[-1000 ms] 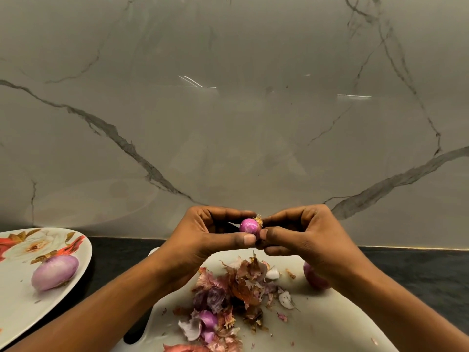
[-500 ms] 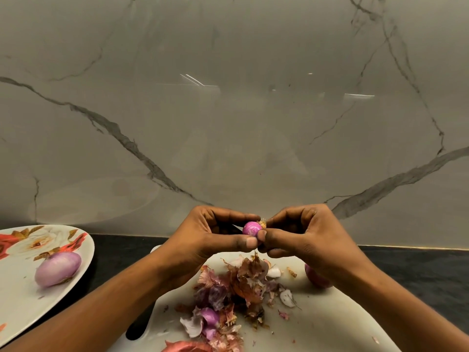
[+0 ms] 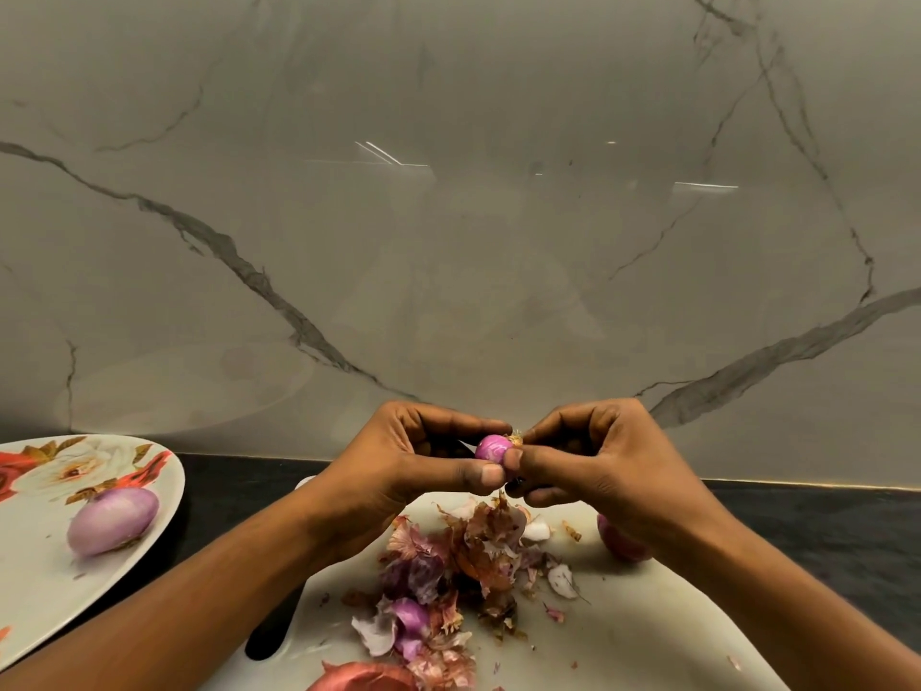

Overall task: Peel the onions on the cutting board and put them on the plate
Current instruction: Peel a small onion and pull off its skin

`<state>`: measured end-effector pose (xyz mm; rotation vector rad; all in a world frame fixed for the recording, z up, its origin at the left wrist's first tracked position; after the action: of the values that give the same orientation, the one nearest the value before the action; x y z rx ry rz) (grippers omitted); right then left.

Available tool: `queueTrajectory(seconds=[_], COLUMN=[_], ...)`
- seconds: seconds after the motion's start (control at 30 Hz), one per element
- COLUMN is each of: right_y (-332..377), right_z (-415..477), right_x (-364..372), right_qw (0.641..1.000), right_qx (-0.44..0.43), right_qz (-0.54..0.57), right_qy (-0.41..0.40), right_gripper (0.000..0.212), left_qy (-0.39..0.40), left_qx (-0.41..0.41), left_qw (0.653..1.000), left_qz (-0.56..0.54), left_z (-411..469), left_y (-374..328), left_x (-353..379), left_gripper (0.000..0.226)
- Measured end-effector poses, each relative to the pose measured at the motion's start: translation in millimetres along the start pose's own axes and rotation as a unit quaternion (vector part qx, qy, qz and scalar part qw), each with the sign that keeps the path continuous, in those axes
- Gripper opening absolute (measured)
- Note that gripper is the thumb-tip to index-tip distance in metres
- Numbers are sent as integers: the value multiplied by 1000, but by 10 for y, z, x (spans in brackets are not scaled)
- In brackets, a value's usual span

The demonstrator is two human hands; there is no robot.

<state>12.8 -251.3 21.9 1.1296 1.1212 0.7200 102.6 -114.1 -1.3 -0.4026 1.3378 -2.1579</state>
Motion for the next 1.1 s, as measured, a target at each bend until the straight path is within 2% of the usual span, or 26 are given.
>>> queueTrajectory(seconds=[0.27,0.43,0.57,1.1], right_y=[27,-15,-42,-87], right_z=[-4,5,1,-6], right_x=[-59,0,65,56], right_qw=[1000,999,998,995], right_qx=[-19,23,44,78], right_qz=[-11,27,8,21], right_qy=[-20,24,48,60], right_gripper=[8,9,25,19], left_qy=[13,11,24,60], left_qx=[-3,-1,7,2], left_qw=[1000,1000,1000,998], left_qz=[-26,-10,1,19], left_z=[2,7,-1,0], left_y=[-8,7,5,45], left_x=[21,-20,-11,23], left_gripper=[41,46,48,47])
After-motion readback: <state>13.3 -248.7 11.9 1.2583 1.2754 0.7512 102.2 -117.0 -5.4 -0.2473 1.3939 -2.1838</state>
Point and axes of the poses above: each hand's wrist, its own z-axis towards the middle knuckle, its own x-axis out of the palm, y = z × x, the point moved 9 cm from there along z, towards the middle knuckle, and after that the axes turned 14 degrees about x, right-handed, at the moved point
